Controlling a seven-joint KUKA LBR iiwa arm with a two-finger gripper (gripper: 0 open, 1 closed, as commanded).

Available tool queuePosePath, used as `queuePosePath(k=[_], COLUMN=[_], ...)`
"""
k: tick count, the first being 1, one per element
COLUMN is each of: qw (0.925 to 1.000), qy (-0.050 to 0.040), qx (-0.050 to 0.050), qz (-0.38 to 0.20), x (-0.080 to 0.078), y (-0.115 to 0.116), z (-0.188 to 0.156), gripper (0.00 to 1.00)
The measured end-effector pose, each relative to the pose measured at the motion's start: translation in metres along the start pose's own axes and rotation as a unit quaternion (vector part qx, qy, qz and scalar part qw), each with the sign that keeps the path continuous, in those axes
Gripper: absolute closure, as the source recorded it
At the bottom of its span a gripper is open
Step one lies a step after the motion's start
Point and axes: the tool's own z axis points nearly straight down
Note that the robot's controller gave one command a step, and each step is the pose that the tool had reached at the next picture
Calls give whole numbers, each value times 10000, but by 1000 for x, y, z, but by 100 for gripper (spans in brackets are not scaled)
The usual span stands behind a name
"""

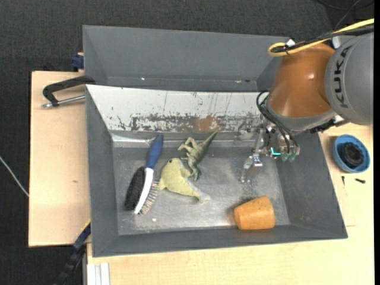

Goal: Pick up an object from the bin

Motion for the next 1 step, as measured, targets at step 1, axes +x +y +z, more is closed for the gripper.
queuePosePath(k=[1], qw=[9981], qy=[-65], qx=[-19], qz=[615], x=[-20], y=[68], z=[0], gripper=[0])
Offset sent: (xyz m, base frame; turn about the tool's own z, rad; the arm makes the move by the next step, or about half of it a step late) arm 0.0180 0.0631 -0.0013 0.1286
